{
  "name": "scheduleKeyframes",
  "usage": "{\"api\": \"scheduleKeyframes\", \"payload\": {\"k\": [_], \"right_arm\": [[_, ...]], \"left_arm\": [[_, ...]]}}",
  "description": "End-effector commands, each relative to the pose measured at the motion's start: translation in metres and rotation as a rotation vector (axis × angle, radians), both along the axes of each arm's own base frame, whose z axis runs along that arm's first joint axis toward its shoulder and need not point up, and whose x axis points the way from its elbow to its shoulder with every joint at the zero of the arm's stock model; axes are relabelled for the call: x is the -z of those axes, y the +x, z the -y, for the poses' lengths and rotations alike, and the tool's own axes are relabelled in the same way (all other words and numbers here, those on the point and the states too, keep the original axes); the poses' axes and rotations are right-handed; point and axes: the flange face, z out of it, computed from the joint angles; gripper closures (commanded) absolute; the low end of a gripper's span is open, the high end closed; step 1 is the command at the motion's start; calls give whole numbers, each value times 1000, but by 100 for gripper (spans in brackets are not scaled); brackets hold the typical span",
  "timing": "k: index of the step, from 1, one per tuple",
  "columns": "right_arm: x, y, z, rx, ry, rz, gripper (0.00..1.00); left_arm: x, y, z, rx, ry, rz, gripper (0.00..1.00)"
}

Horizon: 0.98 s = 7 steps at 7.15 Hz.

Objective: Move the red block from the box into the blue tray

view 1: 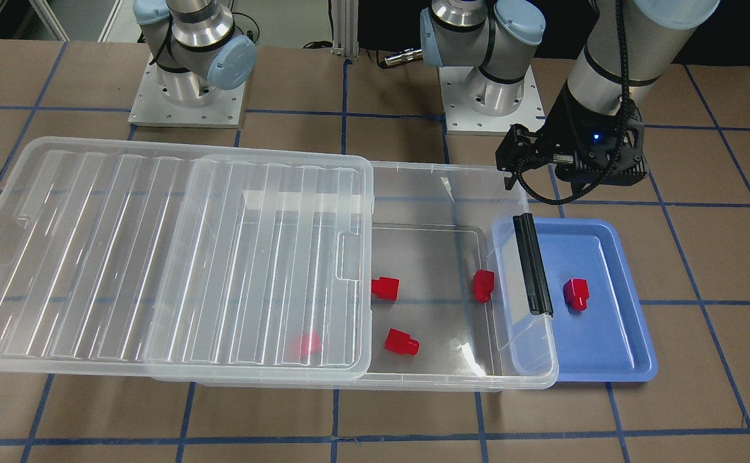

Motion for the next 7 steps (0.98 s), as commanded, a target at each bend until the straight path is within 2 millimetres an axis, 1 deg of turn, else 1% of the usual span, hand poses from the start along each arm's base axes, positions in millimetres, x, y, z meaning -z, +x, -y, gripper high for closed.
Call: {"api": "scheduleKeyframes", "payload": {"k": [1, 4, 6, 7], "right_arm": [[-1, 8, 3, -11, 1, 2, 0], [0, 28, 9, -12, 3, 2, 0], [-1, 51, 17, -31, 0, -2, 0], [-3, 61, 19, -13, -2, -4, 0]], "left_arm": [[0, 0, 0, 0, -1, 1, 0], [0, 0, 1, 0, -7, 1, 0], [-1, 0, 1, 0, -10, 1, 0], [-1, 0, 1, 0, -8, 1, 0]]}}
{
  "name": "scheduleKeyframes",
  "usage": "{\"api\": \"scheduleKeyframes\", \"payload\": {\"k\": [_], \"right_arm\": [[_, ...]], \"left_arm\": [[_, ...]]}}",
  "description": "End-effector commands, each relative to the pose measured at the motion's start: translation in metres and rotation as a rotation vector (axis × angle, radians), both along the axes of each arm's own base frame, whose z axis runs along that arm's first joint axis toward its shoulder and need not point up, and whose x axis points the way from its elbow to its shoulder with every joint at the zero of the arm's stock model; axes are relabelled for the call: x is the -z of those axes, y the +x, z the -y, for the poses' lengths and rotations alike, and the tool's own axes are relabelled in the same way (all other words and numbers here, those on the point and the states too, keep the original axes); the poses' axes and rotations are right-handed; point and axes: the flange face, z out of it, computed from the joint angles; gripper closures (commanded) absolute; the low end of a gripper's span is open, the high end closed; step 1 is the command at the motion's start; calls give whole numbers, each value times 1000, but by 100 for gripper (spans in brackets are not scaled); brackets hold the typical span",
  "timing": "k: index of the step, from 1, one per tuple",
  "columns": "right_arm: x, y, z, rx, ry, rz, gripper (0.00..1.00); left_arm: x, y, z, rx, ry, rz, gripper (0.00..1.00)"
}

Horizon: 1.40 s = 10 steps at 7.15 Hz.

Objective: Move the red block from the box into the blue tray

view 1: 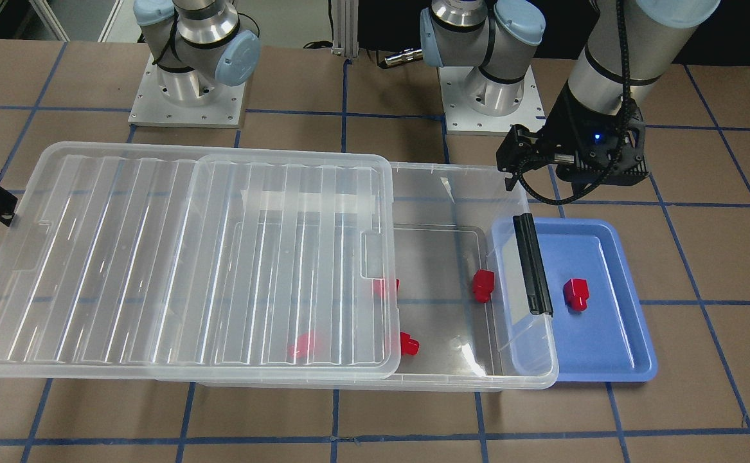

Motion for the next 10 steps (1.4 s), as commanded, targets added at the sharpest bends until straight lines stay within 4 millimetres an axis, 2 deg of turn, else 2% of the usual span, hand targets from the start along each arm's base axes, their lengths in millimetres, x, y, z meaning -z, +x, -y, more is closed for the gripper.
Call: {"api": "scheduleKeyframes", "payload": {"k": [1, 3, 7, 10], "right_arm": [[-1, 16, 4, 9, -3, -1, 0], [-1, 26, 7, 14, -4, -2, 0], [-2, 66, 14, 59, -4, -5, 0], [0, 112, 21, 93, -7, -9, 0]], "left_arm": [[0, 0, 0, 0, -1, 0, 0], [0, 0, -1, 0, 6, 1, 0], [-2, 1, -2, -1, -2, 0, 0], [-2, 7, 0, -14, -4, -3, 0]]}}
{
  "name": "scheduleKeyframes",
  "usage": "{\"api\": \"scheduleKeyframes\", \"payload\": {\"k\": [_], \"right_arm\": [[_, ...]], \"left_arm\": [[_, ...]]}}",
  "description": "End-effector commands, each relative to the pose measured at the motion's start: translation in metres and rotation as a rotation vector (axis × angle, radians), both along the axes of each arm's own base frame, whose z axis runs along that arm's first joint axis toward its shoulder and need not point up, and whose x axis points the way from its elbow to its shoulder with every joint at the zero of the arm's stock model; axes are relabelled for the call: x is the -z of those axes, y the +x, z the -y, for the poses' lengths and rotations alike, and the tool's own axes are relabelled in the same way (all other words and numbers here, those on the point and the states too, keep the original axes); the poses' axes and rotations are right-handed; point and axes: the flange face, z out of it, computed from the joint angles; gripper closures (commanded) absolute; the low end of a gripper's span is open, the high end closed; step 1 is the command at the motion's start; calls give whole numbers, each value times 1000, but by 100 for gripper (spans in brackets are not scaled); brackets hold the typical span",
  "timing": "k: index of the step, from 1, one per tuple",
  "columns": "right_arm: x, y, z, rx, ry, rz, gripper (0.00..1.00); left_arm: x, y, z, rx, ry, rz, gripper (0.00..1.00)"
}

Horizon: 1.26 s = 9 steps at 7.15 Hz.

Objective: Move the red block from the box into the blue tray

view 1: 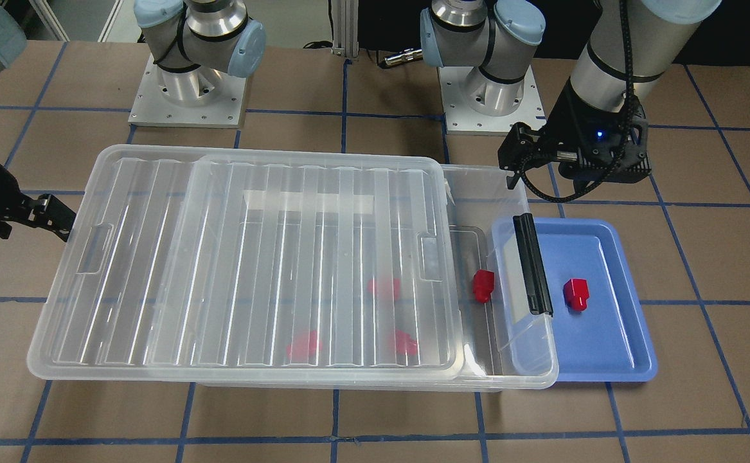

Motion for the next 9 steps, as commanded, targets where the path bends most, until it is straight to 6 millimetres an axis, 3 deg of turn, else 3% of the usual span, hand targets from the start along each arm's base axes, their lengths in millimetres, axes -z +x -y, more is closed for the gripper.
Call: {"api": "scheduleKeyframes", "payload": {"k": [1, 6, 9], "right_arm": [[0, 36, 4, 18, -4, -3, 0], [5, 90, 6, 56, -3, -6, 0], [4, 95, 7, 50, -8, -5, 0]], "left_arm": [[0, 4, 2, -8, -5, -6, 0], [0, 4, 2, -10, -8, -12, 0], [0, 4, 2, -10, -8, -7, 0]]}}
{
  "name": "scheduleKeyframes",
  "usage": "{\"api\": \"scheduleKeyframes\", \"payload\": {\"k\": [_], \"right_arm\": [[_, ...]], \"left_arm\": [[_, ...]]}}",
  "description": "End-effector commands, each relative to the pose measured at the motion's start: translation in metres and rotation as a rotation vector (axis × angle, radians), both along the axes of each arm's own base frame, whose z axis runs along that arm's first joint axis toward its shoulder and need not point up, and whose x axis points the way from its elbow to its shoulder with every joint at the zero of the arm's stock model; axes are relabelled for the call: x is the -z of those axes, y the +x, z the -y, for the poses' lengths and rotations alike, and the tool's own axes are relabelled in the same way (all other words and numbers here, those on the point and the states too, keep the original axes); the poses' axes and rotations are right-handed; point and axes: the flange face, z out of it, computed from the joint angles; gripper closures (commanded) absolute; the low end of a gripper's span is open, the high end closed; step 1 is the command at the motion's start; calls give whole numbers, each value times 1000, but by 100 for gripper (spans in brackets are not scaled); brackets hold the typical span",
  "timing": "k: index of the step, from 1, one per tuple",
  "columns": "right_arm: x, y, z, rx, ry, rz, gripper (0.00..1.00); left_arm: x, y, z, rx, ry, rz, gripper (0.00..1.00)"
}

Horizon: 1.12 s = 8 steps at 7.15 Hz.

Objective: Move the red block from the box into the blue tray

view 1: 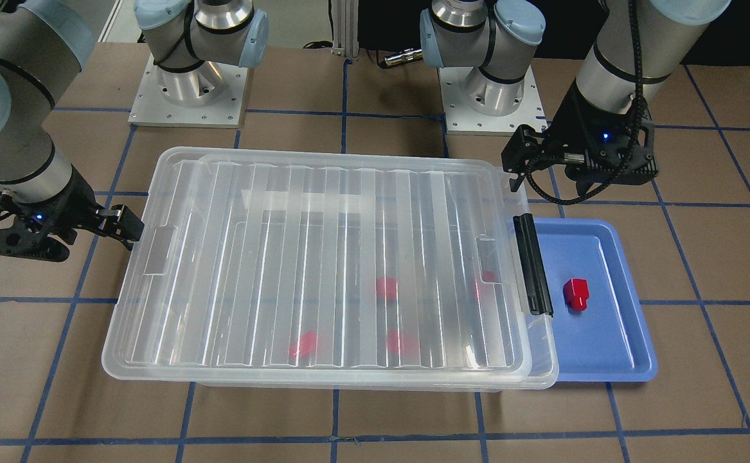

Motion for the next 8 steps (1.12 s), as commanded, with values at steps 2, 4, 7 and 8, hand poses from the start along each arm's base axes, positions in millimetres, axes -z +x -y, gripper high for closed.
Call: {"api": "scheduleKeyframes", "payload": {"k": [2, 4, 7, 8], "right_arm": [[-1, 8, 0, -7, -2, 0, 0], [-1, 10, 0, -12, -2, 2, 0], [-9, 9, 2, -12, -19, -6, 0], [-24, 7, 6, -11, -51, -11, 0]], "left_arm": [[0, 1, 0, -2, 1, 4, 0], [0, 1, 0, -2, -1, 6, 0], [0, 1, 0, -2, 0, 7, 0], [-1, 1, 0, -2, -2, 4, 0]]}}
